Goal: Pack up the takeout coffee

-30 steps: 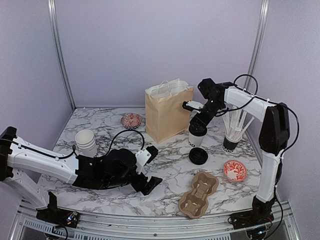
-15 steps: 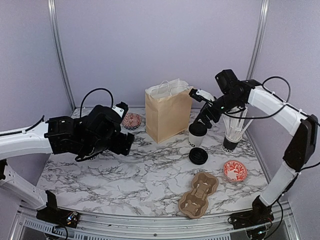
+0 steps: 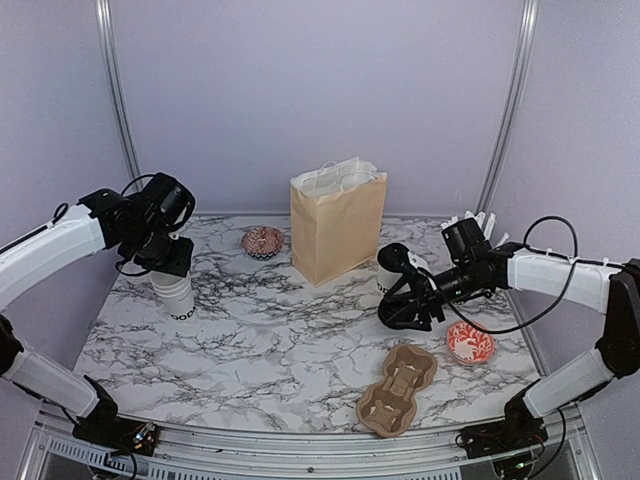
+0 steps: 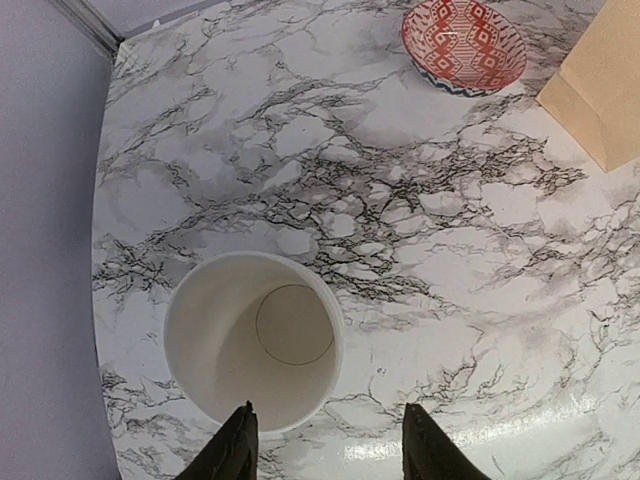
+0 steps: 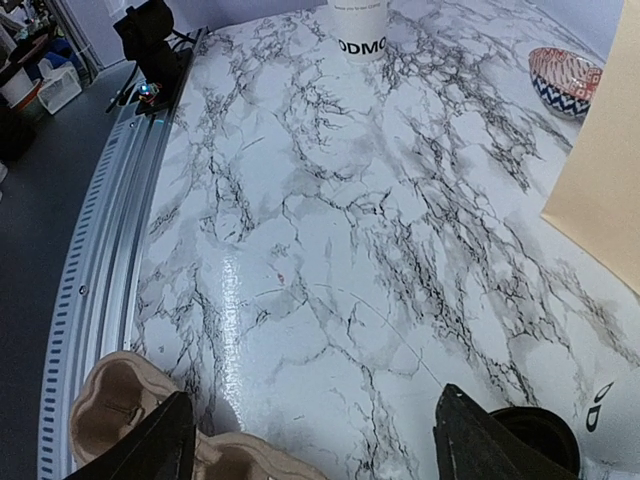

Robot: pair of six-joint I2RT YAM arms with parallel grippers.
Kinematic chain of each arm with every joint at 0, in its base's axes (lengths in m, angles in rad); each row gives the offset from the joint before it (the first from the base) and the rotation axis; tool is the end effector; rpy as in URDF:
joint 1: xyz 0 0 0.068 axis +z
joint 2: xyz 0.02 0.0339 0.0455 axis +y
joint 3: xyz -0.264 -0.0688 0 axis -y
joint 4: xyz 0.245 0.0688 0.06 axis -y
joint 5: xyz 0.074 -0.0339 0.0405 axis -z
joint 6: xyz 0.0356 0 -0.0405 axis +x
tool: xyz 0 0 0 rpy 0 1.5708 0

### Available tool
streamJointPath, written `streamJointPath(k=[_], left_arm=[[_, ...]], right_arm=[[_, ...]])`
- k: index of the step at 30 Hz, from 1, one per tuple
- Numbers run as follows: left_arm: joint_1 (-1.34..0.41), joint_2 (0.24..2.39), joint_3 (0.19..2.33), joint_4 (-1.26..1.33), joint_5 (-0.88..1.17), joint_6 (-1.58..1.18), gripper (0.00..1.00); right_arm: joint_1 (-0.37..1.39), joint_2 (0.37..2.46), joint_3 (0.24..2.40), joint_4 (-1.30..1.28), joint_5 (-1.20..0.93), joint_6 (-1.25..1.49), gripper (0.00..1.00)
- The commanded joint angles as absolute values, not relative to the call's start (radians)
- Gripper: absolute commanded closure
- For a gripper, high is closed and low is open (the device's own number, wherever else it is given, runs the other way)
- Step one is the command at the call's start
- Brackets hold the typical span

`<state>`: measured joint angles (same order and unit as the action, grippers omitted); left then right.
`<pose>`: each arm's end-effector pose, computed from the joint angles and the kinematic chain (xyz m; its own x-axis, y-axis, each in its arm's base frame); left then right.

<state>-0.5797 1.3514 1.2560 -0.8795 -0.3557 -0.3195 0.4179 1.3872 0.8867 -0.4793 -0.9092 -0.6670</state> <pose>0.2347 -0.1388 0.3187 -0.7673 0.1505 -0.6234 0.1148 0.9886 0.0974 0.2344 0.1348 0.2285 -0.1935 -0.5018 -0.8431 -0.9811 0.0925 0.1701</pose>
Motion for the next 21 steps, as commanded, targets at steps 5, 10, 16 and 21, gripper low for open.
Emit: streamJointPath(k=[5,10,16,21], left_arm=[[-0.479,1.477,1.333,-0.951,-0.251,-0.210,0.59],[-0.478,1.532,1.327,-0.934,-0.246,-0.203,0.69],[-0.477,1.567,1.341,-0.924,-0.285,-0.202,0.84],[-0.477,1.576,1.337,-0.922,-0.295,-0.199,0.91]], right_arm=[[0.425,1.428,0.943,-0.478,-0.966,-0.765,0.22],[0.425,1.433,0.951,-0.493,-0.919,-0.794,0.23],[0.425,1.455,0.960,-0.510,-0.916,-0.805,0.23],[0.426,1.477,0.970,-0.523,-0.919,-0.812,0.24]])
